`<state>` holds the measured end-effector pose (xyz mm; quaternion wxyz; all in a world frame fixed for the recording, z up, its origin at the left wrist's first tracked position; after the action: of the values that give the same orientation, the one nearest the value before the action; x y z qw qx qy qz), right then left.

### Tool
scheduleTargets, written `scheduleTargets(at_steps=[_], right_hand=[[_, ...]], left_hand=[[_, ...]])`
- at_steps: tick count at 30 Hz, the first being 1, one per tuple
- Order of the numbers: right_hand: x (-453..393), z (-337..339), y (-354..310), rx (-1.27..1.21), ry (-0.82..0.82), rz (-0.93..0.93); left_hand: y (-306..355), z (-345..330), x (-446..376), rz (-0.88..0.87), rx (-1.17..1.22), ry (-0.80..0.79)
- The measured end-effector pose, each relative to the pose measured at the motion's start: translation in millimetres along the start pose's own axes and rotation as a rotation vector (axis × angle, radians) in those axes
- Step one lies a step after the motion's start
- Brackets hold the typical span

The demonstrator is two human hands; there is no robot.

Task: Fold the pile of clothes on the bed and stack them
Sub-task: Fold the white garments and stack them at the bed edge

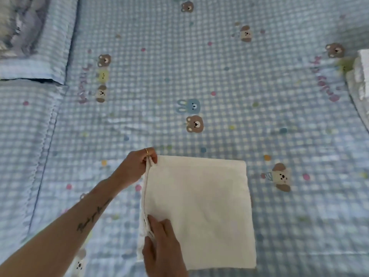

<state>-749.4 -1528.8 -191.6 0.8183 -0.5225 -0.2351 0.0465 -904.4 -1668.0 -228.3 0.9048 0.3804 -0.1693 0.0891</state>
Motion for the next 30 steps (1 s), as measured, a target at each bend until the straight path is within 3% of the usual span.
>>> scheduleTargets(at_steps=[3,5,6,8,10,14,16,18,21,24,27,30], right_hand=[[-20,-54,28,0.129,-0.16,-0.051],[-31,-68,45,0.259,-0.245,-0.026],[-36,-62,51,0.321,-0.21,0.017],[-42,-35,54,0.468,-0.071,0.184],[-46,-6,74,0.668,-0.079,0.221],[-58,88,137,0.963,-0.039,0.072],[-54,143,160,0.917,0.098,-0.157],[-37,173,174,0.741,0.247,-0.32],[-19,166,180,0.401,0.278,-0.474],[-16,171,171,0.237,0.367,-0.51],[-15,198,153,0.213,0.424,-0.473],[-3,262,133,0.2,0.511,-0.424]], left_hand=[[-49,-1,1,0.099,0.0,0.001],[-63,-8,8,0.159,0.005,0.108],[-63,-15,16,0.151,-0.012,0.179],[-38,-42,43,-0.028,-0.171,0.25],[-24,-89,75,-0.247,-0.39,0.157],[-59,-120,96,-0.223,-0.586,0.104],[-72,-116,101,-0.092,-0.487,0.147],[-86,-106,114,0.13,-0.163,0.282],[-96,-99,131,0.434,0.231,0.371],[-101,-89,143,0.734,0.343,0.356],[-73,-71,147,0.781,0.356,0.383],[-12,-63,140,0.703,0.397,0.445]])
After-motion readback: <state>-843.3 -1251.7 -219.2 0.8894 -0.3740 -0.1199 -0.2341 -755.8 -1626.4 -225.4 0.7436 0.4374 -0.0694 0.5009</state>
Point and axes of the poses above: each hand's wrist, its own x-axis away from the middle knuckle, its own z-axis out of the back of the hand, y = z × x, the point moved 10 cm from there along -x, towards the middle knuckle, and after that the axes turned 3 degrees about y, right-handed, at the moved point
